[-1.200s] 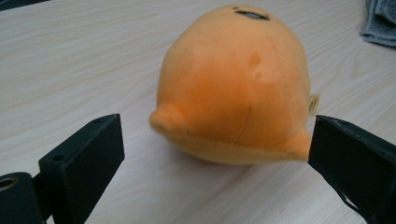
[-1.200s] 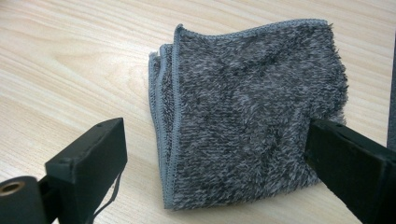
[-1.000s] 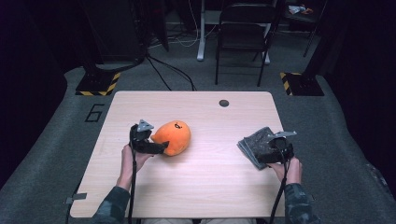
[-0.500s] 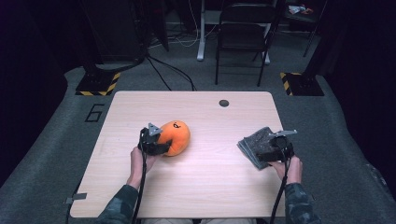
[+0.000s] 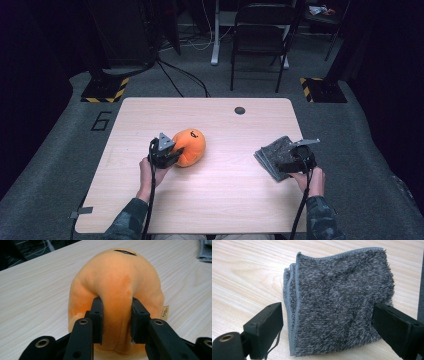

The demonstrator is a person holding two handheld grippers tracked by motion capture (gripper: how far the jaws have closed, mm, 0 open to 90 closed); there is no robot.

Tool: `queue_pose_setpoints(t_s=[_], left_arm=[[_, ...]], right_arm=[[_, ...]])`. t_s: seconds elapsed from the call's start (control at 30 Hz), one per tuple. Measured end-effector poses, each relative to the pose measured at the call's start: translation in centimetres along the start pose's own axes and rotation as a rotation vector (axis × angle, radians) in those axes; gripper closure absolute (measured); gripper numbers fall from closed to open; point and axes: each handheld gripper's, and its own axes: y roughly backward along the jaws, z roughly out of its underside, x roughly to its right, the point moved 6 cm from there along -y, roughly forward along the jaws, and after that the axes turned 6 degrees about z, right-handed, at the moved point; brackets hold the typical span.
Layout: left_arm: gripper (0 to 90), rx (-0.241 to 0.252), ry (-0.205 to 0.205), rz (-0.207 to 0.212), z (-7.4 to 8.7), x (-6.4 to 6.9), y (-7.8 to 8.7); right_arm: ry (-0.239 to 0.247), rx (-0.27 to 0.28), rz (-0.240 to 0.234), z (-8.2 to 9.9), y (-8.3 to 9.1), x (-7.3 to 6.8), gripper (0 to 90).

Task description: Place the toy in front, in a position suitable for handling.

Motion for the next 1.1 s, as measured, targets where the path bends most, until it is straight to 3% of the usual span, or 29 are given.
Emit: queue_pose_setpoints(t_s=[0.27,0.33,0.4,0.5,0.63,0.83,0.93,0.97,1.1], left_arm=[[69.7,0.038,-0.044,0.085,-1.0,2.0,0.0],[69.9,0.04,-0.076,0.126,-1.3,3.0,-0.2],[69.8,0.041,-0.09,0.135,-1.4,3.4,-0.3],[70.2,0.039,-0.151,0.153,-1.6,4.7,-0.6],[70.1,0.074,-0.151,0.191,-2.0,5.4,-0.7],[70.0,0.102,-0.171,0.294,-2.5,6.9,-1.1],[69.9,0.101,-0.211,0.355,-2.7,8.0,-1.4],[69.8,0.092,-0.236,0.376,-2.8,8.3,-1.5],[68.4,0.036,-0.27,0.432,-2.3,9.5,-3.0]], right_arm=[[-0.003,-0.005,0.003,0.1,-0.1,-0.1,9.6],[0.001,-0.002,0.002,0.1,-0.1,0.0,9.6],[0.006,0.0,0.005,0.1,-0.2,0.0,9.6],[0.011,-0.003,0.002,0.1,-0.3,0.0,9.7],[0.0,-0.013,0.006,0.1,-0.4,-0.1,9.8],[0.001,-0.016,0.007,0.1,-0.6,-0.2,9.8],[0.009,-0.015,0.01,0.1,-0.7,-0.1,9.8],[0.009,-0.015,0.009,0.1,-0.7,-0.2,9.8],[0.015,-0.016,0.012,0.2,-0.9,-0.1,10.1]])
